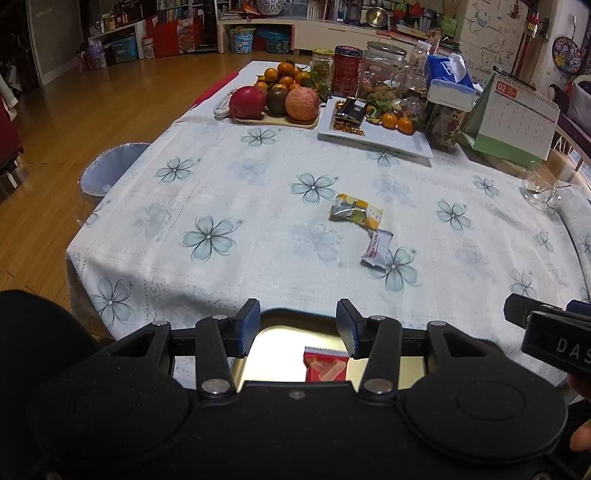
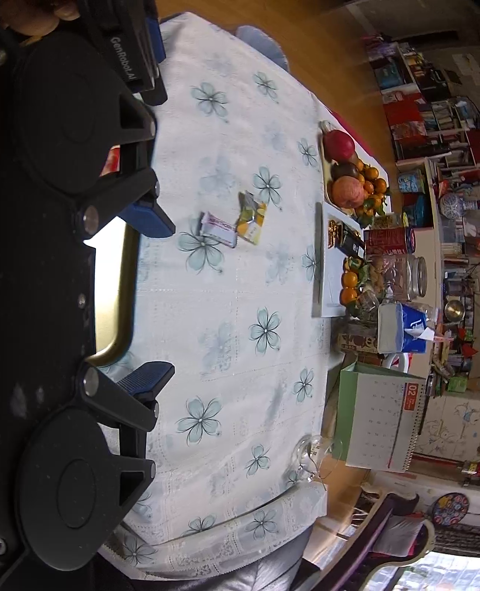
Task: Organize snacks
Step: 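Withdraw both open tools from the tray toward the last snacks, then lower the right tool onto the white hawthorn bar and close it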
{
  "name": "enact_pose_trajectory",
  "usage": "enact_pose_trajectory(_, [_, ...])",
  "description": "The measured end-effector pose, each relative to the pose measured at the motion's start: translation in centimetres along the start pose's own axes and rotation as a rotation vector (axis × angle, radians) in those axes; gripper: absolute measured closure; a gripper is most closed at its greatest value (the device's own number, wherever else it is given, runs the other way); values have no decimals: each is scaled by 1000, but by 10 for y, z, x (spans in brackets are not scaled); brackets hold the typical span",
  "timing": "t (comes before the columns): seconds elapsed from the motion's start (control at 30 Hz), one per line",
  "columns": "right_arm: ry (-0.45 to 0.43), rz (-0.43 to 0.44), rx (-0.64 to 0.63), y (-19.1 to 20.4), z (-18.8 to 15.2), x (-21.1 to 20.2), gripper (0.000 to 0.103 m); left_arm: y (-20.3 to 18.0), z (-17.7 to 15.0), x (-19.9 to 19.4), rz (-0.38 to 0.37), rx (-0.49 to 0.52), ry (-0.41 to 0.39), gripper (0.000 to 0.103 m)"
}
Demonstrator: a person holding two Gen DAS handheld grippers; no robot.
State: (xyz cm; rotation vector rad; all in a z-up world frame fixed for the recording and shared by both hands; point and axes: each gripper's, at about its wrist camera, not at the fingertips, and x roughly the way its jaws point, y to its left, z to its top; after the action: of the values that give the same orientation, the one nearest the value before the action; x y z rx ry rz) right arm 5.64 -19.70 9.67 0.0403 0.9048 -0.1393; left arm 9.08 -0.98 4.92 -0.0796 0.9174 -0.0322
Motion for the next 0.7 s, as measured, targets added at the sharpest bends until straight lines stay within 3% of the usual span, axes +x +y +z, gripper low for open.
enact_pose_trajectory(0.47, [237,56,144,-21,82,86,29,-32,68,32,3,124,-58,48])
enact_pose_trajectory(0.7, [239,23,95,-7,113,112,28,-35,94,59,10,129,-39,49])
